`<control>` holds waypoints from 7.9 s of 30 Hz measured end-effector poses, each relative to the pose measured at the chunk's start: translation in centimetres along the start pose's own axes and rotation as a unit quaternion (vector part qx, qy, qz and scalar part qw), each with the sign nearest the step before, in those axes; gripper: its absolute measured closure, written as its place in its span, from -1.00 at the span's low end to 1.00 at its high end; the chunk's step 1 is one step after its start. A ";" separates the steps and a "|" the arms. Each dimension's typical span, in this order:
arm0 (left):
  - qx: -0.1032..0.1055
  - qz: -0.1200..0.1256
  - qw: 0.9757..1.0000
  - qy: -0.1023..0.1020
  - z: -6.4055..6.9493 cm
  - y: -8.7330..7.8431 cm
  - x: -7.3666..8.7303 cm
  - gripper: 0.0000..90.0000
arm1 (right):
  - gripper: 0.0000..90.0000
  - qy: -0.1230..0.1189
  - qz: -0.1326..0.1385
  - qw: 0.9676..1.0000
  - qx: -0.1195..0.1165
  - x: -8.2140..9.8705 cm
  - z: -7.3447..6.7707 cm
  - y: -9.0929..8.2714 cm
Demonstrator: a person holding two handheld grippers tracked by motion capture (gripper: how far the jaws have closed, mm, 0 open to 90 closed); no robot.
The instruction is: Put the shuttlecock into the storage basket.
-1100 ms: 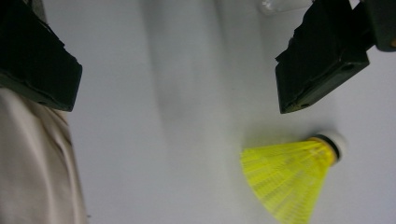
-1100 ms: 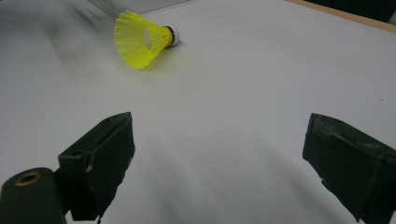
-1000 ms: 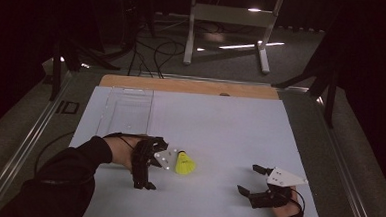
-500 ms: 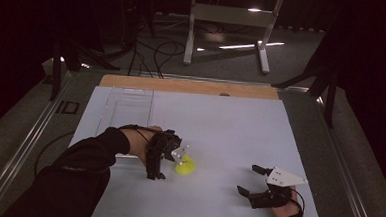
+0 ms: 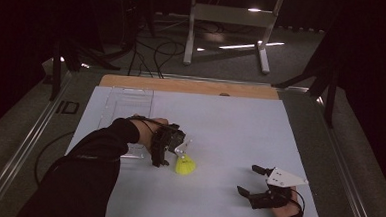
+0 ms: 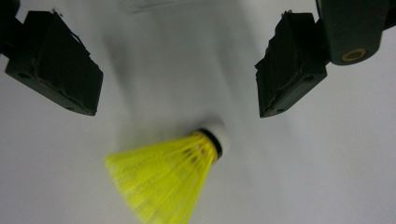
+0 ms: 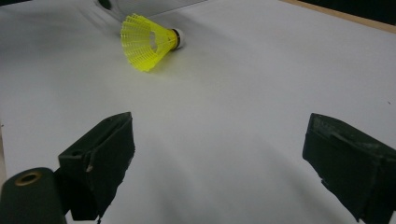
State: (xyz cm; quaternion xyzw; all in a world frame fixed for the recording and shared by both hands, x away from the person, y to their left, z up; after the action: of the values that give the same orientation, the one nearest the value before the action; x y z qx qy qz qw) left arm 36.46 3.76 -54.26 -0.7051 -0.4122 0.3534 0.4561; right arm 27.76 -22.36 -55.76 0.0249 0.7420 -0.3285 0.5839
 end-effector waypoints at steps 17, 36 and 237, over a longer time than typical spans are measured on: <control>-0.036 0.032 0.994 0.100 -1.7 2.5 0.5 -0.14 | -0.79 -0.003 0.005 1.000 -0.003 -0.1 -0.1 -0.1; -0.009 0.001 0.979 0.203 -1.7 4.4 -0.8 0.16 | -0.79 -0.002 0.014 1.000 -0.002 -0.3 0.0 -0.2; 0.008 -0.019 0.847 -0.532 1.9 -7.7 14.0 -1.00 | -0.78 0.007 0.005 1.000 0.005 -0.1 0.3 -0.3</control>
State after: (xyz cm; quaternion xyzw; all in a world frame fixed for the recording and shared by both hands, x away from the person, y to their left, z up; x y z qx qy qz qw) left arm 38.61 18.96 -49.41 -0.3975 -0.6026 0.6684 0.1792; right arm 27.93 -22.66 -55.54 0.0338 0.7443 -0.3290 0.5801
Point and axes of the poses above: each handheld gripper's, and its own axes: y roughly forward along the jaws, x roughly out of its underside, z roughly to its right, the point moved 9 cm from there along y, roughly forward along the jaws, and after that the axes turned 7 degrees about -x, right-handed, at the moved point
